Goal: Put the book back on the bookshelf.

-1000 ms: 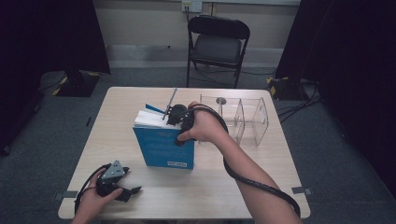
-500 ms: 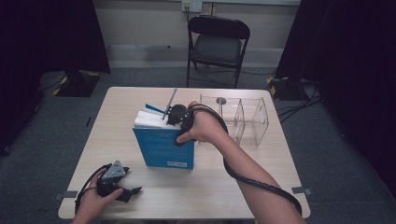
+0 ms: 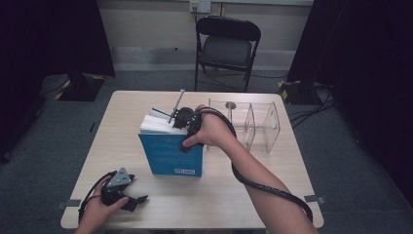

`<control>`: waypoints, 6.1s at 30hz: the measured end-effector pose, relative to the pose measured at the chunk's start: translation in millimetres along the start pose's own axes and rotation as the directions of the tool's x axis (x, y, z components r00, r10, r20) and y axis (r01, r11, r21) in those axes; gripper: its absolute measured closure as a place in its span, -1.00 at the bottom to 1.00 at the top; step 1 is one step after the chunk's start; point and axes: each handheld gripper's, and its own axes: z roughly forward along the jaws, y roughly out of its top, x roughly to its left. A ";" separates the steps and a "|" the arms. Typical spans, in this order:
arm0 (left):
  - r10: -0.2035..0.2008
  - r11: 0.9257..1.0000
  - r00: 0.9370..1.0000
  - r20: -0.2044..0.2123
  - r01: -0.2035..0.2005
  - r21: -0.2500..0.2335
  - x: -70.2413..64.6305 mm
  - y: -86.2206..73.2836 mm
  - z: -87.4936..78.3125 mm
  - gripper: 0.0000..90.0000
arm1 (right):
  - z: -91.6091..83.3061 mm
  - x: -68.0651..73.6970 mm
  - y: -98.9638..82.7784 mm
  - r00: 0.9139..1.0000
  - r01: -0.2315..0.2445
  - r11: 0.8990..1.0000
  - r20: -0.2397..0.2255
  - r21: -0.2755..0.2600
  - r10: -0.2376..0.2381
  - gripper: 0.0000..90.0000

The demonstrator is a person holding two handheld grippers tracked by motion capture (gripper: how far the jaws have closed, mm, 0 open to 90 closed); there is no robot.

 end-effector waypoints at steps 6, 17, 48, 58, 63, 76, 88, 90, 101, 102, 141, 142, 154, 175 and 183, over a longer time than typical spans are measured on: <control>-0.002 1.000 1.000 0.000 0.002 0.000 -0.1 -0.1 0.0 -0.87 | 2.4 0.3 2.5 1.000 0.012 1.000 -0.007 -0.018 -0.013 0.24; -0.002 1.000 1.000 0.002 0.002 0.001 -0.2 -0.1 0.1 -0.88 | 2.4 5.4 0.7 1.000 -0.015 0.999 0.019 -0.039 0.015 0.34; 0.008 1.000 1.000 0.001 -0.008 0.011 0.7 0.2 -0.3 -0.88 | -36.4 21.0 -25.7 0.988 -0.142 0.990 0.060 -0.002 0.142 0.37; 0.009 1.000 1.000 0.006 -0.009 0.012 0.6 0.3 0.0 -0.90 | -47.1 22.3 -44.8 0.982 -0.181 0.983 0.061 -0.004 0.181 0.37; 0.010 1.000 1.000 0.003 -0.010 0.012 0.6 0.3 0.0 -0.90 | -53.2 23.3 -49.8 0.978 -0.198 0.980 0.062 -0.007 0.198 0.37; 0.001 1.000 1.000 0.002 -0.001 0.003 0.0 0.2 0.4 -0.90 | -65.3 25.3 -66.6 0.967 -0.243 0.970 0.079 0.011 0.242 0.37; 0.006 1.000 1.000 0.011 -0.006 0.008 -0.2 0.5 0.9 -0.94 | -72.7 23.8 -83.9 0.957 -0.280 0.960 0.088 0.012 0.278 0.37; 0.005 1.000 1.000 0.014 -0.005 0.008 -0.3 0.5 1.2 -0.95 | -73.1 22.8 -87.1 0.956 -0.282 0.959 0.090 0.009 0.281 0.37; 0.003 1.000 1.000 0.004 -0.003 0.011 -0.5 0.6 1.4 -0.99 | -77.4 21.3 -100.9 0.950 -0.301 0.954 0.093 0.014 0.298 0.37; 0.004 1.000 1.000 -0.004 -0.004 0.016 -0.5 0.8 1.3 -0.99 | -77.4 21.3 -100.9 0.950 -0.301 0.954 0.093 0.014 0.298 0.37; -0.016 1.000 1.000 0.001 0.016 0.016 -1.3 0.7 2.1 -1.00 | -111.8 18.3 -147.4 0.911 -0.395 0.919 0.132 0.011 0.390 0.37; -0.016 1.000 1.000 0.000 0.016 0.015 -1.4 0.7 2.1 -1.00 | -112.4 18.5 -149.0 0.909 -0.398 0.917 0.137 0.011 0.393 0.37; -0.017 1.000 1.000 0.001 0.017 0.015 -1.4 0.7 2.1 -1.00 | -121.0 14.5 -177.7 0.882 -0.450 0.893 0.155 0.000 0.445 0.37; -0.017 1.000 1.000 0.001 0.017 0.015 -1.3 0.7 2.1 -1.00 | -136.5 8.7 -217.3 0.827 -0.537 0.843 0.187 -0.014 0.530 0.37; -0.017 1.000 1.000 0.001 0.017 0.015 -1.4 0.7 2.2 -1.00 | -140.0 7.3 -229.4 0.806 -0.566 0.825 0.204 -0.010 0.555 0.37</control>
